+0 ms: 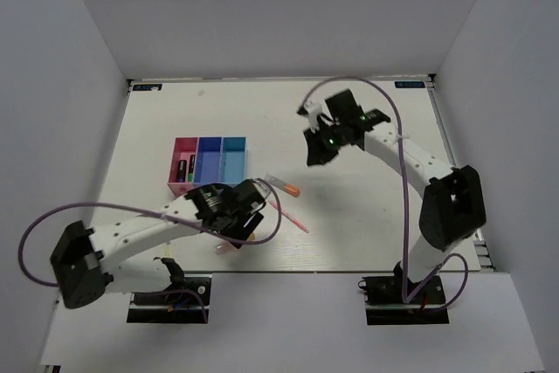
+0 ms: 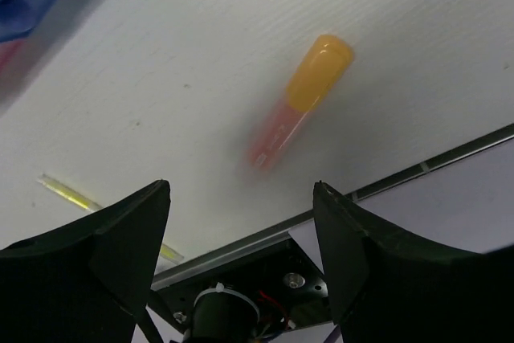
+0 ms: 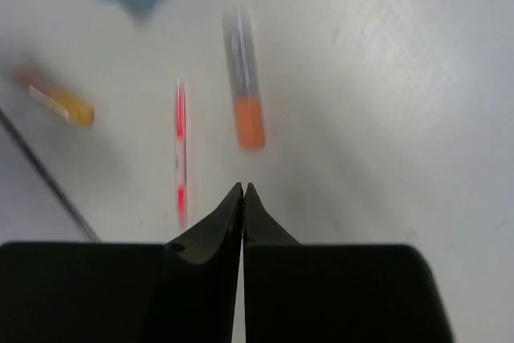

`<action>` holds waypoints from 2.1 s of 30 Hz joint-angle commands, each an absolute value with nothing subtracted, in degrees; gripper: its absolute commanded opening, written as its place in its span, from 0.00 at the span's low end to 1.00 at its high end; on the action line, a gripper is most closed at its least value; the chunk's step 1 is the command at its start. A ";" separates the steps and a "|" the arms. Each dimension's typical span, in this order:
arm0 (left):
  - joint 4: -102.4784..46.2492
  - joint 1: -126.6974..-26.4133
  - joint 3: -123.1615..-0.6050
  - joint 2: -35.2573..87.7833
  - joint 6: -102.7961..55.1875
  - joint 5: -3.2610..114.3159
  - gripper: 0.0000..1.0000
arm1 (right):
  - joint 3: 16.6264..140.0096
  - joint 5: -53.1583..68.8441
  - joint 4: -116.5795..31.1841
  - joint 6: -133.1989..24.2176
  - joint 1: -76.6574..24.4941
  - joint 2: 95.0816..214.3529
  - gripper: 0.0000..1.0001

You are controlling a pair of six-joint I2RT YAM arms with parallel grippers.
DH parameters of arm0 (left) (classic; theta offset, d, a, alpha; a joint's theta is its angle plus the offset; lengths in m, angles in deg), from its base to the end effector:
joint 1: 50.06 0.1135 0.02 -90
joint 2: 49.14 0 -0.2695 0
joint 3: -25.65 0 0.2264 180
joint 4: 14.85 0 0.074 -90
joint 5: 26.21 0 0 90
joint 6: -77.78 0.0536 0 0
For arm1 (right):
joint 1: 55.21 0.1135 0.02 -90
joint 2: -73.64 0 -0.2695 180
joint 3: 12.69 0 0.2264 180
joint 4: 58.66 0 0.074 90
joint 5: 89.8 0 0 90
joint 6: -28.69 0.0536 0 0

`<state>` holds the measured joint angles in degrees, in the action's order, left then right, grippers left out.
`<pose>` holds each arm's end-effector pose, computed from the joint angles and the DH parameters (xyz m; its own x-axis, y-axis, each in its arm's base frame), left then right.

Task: Sort the stationery into containers
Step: Pick up the stationery from the center of the board, then place the stationery in the storage box.

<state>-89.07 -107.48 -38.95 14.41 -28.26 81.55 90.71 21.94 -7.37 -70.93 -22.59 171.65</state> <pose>0.1013 -0.1281 0.2392 -0.7039 0.6129 -0.3589 0.5831 0.7872 0.2006 0.3002 0.2157 0.3127 -0.4764 -0.4892 -0.7306 -0.8088 0.5697 0.1460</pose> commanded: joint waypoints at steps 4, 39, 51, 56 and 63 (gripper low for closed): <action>-79.63 -102.54 -41.30 28.71 -17.24 71.97 0.79 | 64.49 27.47 -4.90 -75.19 -27.60 153.72 0.13; -80.05 -101.92 -52.36 29.09 -21.36 70.28 0.00 | 54.01 37.64 -5.06 -75.45 -38.07 139.29 0.00; -75.49 -73.62 -66.08 33.53 -26.64 79.00 0.02 | 52.52 34.92 -6.47 -75.81 -38.07 136.83 0.55; -75.74 -70.01 -74.77 43.39 -23.48 80.14 0.04 | 52.25 35.44 -6.73 -75.89 -38.07 135.95 0.55; -75.31 -68.96 -76.99 50.79 -22.42 83.56 0.20 | 52.43 35.71 -6.47 -75.98 -38.07 136.30 0.59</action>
<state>-75.84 -69.67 -76.02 52.00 -23.12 81.20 52.46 34.90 -5.75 -75.30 -37.84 137.21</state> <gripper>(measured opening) 0.383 0.583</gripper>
